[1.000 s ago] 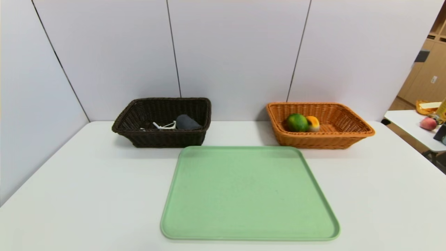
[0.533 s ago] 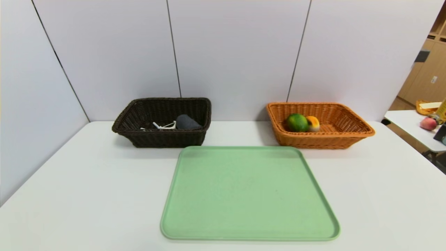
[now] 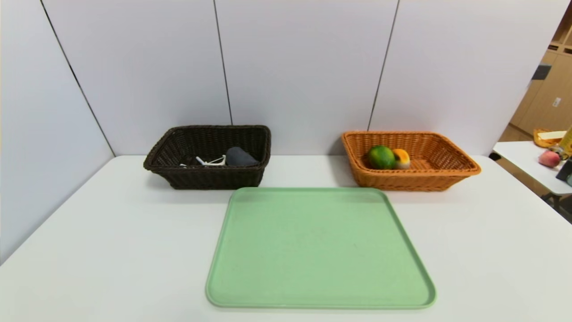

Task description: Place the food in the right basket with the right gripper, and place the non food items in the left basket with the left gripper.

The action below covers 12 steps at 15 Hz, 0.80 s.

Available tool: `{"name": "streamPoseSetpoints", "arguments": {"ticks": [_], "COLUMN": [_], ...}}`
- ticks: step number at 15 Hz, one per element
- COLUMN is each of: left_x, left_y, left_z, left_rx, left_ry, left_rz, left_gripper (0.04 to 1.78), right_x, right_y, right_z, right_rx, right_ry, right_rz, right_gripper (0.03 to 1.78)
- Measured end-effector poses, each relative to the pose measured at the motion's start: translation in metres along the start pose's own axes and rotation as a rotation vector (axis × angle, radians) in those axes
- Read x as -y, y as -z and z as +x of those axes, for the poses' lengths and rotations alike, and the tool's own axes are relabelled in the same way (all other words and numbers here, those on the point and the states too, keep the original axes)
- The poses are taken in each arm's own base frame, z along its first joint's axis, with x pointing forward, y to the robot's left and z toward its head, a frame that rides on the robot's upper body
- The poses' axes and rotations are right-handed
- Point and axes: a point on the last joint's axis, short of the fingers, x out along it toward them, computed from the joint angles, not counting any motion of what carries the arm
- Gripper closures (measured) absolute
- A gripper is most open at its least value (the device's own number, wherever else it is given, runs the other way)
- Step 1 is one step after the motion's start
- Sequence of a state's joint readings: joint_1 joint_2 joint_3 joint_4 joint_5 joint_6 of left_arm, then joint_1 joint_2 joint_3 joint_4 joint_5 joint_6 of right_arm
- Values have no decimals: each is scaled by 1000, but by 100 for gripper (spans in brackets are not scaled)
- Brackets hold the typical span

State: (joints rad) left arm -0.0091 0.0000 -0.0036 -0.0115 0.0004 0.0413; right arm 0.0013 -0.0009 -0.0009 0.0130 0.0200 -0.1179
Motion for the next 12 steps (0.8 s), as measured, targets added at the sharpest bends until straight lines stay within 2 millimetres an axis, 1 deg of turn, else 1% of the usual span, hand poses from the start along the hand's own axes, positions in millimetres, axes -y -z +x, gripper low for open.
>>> {"name": "streamPoseSetpoints", "arguments": {"ticks": [1,3,9,12], "left_x": [0,0,0,0], "left_y": [2,2,3,3], "left_z": [0,0,0,0], "left_rx": [-27,-29,-31,-32], "left_ry": [3,8,3,3], "left_rz": [5,15,-3,-3], "left_gripper": [13,13,13,13], "right_x": [0,0,0,0], "right_y": [0,0,0,0], "right_z": [0,0,0,0], "right_rx": [0,0,0,2], "right_ry": [2,5,0,7], "right_rz": [21,53,8,71], "right_gripper": [11,11,11,11]}}
